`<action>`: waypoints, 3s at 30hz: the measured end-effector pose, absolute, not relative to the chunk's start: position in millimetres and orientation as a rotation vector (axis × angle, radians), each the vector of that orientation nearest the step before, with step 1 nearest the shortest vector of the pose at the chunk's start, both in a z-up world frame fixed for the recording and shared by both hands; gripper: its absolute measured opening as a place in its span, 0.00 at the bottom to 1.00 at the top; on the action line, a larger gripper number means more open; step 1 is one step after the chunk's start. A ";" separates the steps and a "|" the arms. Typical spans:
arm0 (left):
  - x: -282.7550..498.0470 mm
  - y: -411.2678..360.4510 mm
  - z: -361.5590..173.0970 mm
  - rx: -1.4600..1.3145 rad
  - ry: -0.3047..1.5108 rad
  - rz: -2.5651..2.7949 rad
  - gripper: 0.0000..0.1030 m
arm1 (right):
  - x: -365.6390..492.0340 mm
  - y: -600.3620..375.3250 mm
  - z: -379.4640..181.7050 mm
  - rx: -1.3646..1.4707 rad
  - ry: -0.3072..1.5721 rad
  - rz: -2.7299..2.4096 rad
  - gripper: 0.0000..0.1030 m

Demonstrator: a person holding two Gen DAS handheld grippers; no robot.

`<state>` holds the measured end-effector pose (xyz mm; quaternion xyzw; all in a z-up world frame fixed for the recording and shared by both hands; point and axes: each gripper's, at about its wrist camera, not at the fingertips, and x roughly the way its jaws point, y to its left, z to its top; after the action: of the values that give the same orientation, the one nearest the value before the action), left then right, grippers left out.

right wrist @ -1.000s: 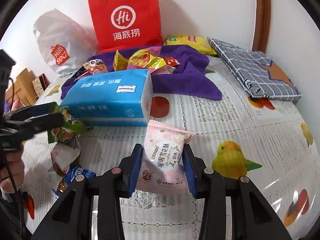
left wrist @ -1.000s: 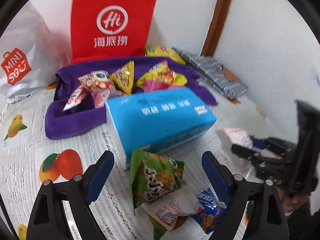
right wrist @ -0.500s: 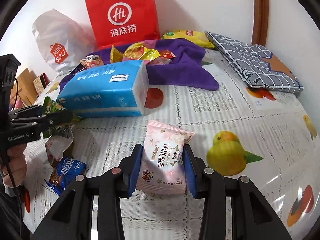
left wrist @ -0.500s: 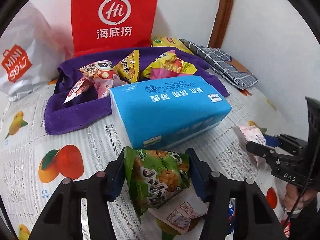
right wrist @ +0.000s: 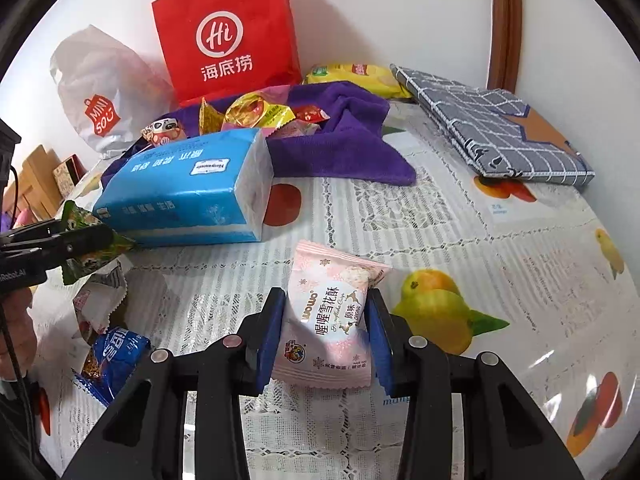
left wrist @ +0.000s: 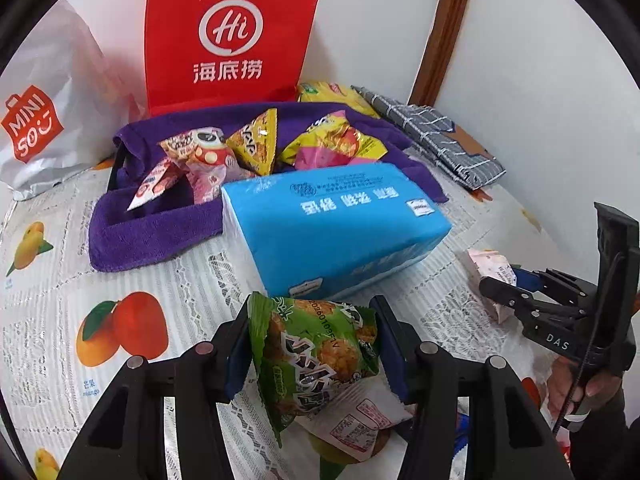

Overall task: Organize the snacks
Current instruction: 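Carry the pastry packet with right tool while left tool grasps and carries the green snack bag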

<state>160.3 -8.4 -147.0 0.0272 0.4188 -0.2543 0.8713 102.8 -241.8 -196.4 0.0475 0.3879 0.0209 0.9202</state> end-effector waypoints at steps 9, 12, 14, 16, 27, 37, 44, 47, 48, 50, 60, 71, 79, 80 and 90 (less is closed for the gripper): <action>150.6 1.5 -127.0 0.011 0.787 -0.581 0.51 | 100.9 -239.1 -181.4 0.090 0.782 0.050 0.39; 148.7 3.8 -122.2 0.005 0.768 -0.579 0.51 | 102.8 -235.2 -176.0 0.086 0.779 0.058 0.39; 148.7 6.1 -119.7 -0.008 0.763 -0.577 0.51 | 104.9 -232.5 -171.3 0.087 0.774 0.065 0.39; 147.8 9.3 -117.2 -0.019 0.756 -0.574 0.51 | 106.8 -230.0 -165.7 0.085 0.765 0.064 0.39; 154.7 36.5 -106.0 -0.114 0.725 -0.492 0.51 | 126.9 -221.5 -139.1 0.104 0.725 0.062 0.39; 162.0 58.8 -101.3 -0.184 0.708 -0.428 0.51 | 146.2 -207.0 -118.1 0.074 0.669 0.080 0.39; 168.6 70.8 -102.7 -0.225 0.715 -0.378 0.51 | 162.0 -204.3 -107.9 0.076 0.642 0.096 0.39; 171.2 73.7 -104.3 -0.238 0.722 -0.365 0.51 | 168.1 -202.8 -104.3 0.070 0.631 0.099 0.39; 171.5 73.8 -104.8 -0.237 0.723 -0.362 0.51 | 170.7 -202.5 -103.4 0.069 0.627 0.101 0.39; 172.2 73.9 -105.7 -0.235 0.723 -0.351 0.51 | 174.8 -201.8 -102.3 0.068 0.622 0.104 0.39; 182.0 79.7 -116.2 -0.262 0.757 -0.314 0.51 | 195.8 -201.6 -94.6 0.066 0.588 0.120 0.39; 182.7 85.5 -108.8 -0.263 0.742 -0.329 0.51 | 209.1 -211.0 -84.1 0.074 0.566 0.124 0.39; 204.7 76.4 -82.0 -0.274 0.775 -0.377 0.51 | 220.2 -218.5 -69.1 0.064 0.535 0.129 0.39; 207.5 72.4 -75.8 -0.262 0.761 -0.375 0.51 | 223.4 -219.0 -67.9 0.065 0.532 0.134 0.39; 233.9 48.6 -71.0 -0.214 0.702 -0.351 0.51 | 250.8 -231.5 -80.4 0.070 0.506 0.138 0.40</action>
<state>233.9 48.6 -71.0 -0.1041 0.3415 -0.1709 0.9183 250.8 -231.5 -80.4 0.0345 0.2499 0.0682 0.9653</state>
